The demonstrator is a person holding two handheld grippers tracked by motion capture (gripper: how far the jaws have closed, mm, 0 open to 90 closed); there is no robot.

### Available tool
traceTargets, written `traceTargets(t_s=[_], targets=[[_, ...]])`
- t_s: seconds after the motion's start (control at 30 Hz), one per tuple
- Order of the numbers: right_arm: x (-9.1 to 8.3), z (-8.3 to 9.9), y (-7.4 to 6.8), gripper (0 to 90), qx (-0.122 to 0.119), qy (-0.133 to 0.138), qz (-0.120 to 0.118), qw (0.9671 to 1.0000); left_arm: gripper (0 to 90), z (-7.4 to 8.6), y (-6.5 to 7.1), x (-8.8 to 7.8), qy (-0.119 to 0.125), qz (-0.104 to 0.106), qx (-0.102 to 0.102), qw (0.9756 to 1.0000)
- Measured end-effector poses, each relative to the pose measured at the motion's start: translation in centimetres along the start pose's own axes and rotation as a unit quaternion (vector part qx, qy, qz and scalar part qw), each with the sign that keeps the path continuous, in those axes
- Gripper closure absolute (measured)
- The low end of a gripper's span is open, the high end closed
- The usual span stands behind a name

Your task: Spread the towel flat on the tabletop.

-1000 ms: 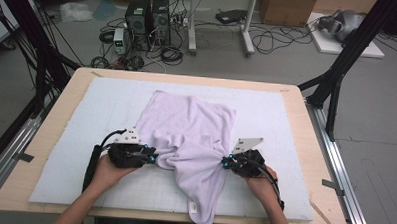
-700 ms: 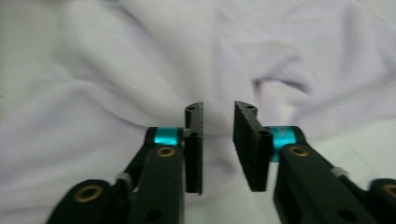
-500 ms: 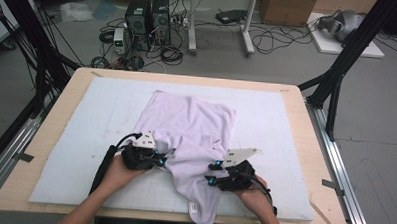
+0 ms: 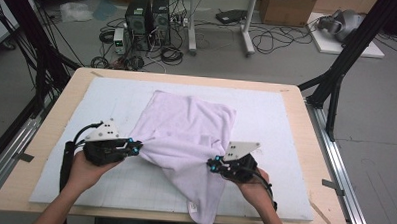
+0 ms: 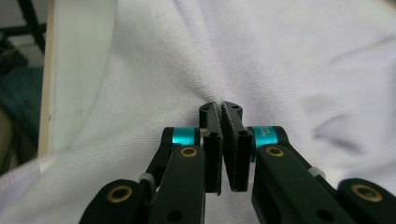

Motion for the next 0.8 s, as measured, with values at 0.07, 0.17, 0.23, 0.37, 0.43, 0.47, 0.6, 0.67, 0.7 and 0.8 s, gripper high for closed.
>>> traceTargets(t_s=[0.07, 0.17, 0.23, 0.37, 0.43, 0.47, 0.6, 0.67, 0.7, 0.8], targets=[[-0.8, -1.0, 1.0, 87.4, -0.005, 0.007, 0.014, 0.9999, 84.9, -0.9, -0.5, -0.1, 0.004, -0.017, 0.003, 0.9998], [-0.5, -2.1, 3.6, 87.4, -0.008, -0.016, 0.044, 0.9989, 84.8, -1.9, -2.6, 2.2, -0.012, -0.043, -0.016, 0.9989], [0.4, -2.1, 5.7, 87.3, 0.007, -0.030, 0.057, 0.9979, 84.8, -2.1, -3.9, 4.2, -0.023, -0.050, -0.033, 0.9979], [2.8, -0.6, 9.4, 87.2, 0.064, -0.046, 0.058, 0.9952, 84.6, -1.0, -6.2, 9.0, -0.064, -0.056, -0.061, 0.9945], [4.1, 0.4, 10.1, 86.7, 0.077, -0.065, 0.051, 0.9936, 83.7, -0.1, -6.7, 10.7, -0.082, -0.043, -0.064, 0.9936], [4.4, 0.7, 10.3, 86.1, 0.080, -0.071, 0.049, 0.9931, 82.3, 0.2, -6.8, 11.1, -0.092, -0.042, -0.066, 0.9927], [3.4, 0.6, 10.1, 74.9, 0.086, -0.042, 0.039, 0.9946, 67.8, 0.4, -7.1, 9.8, -0.082, -0.036, -0.076, 0.9931], [2.4, 0.5, 9.7, 69.1, 0.084, -0.026, 0.043, 0.9952, 59.9, 0.2, -7.2, 8.4, -0.066, -0.040, -0.078, 0.9939], [1.7, 0.6, 9.2, 67.5, 0.082, -0.018, 0.043, 0.9955, 57.6, 0.2, -7.0, 7.6, -0.056, -0.043, -0.076, 0.9946], [0.4, 1.0, 7.7, 62.4, 0.075, -0.012, 0.032, 0.9966, 52.1, 0.4, -6.1, 5.6, -0.036, -0.042, -0.067, 0.9962]])
Point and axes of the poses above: each handheld gripper's, and its own axes: x roughly forward along the jaws, z roughly out of its underside, y roughly to its right, the point moved 8 cm from there along x, roughly forward along the jaws, and after that the axes turned 8 degrees about -y, right-handed, at the moved point
